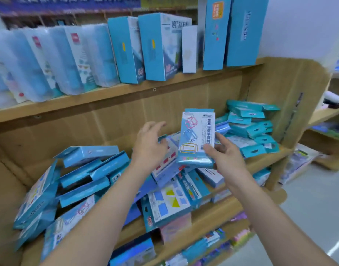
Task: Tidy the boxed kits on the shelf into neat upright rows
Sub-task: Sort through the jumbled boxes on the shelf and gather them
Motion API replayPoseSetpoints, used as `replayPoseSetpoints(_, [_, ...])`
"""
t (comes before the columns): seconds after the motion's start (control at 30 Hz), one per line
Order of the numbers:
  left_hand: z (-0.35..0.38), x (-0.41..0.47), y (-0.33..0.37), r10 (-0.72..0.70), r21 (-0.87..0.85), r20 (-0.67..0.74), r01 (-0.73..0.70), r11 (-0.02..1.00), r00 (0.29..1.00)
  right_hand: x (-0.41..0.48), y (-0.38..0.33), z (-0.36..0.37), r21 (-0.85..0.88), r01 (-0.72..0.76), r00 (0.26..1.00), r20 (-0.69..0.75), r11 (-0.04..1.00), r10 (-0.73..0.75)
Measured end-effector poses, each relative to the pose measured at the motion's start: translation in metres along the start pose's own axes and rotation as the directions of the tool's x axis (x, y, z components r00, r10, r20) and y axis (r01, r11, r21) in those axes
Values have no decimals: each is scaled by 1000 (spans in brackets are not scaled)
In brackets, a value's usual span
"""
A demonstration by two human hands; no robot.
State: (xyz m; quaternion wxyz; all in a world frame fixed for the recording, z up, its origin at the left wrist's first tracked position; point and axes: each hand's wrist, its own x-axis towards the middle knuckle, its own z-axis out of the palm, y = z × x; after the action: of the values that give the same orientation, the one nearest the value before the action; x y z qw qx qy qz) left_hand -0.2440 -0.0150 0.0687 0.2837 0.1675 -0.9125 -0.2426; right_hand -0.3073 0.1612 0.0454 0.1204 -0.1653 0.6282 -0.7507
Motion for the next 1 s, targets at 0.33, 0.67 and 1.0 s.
replayPoseSetpoints(0.33, [28, 36, -51, -190, 505, 309, 8, 863, 932, 60, 29, -23, 41, -120, 987, -102, 992, 123])
replayPoseSetpoints(0.67, [14, 57, -74, -190, 639, 148, 53, 767, 971, 114, 33, -9, -326, -105, 993, 24, 940, 119])
replayPoseSetpoints(1.0, [-38, 41, -31, 132, 245, -271, -64, 967, 954, 112, 53, 14, -802, -21, 1000, -23, 597, 3])
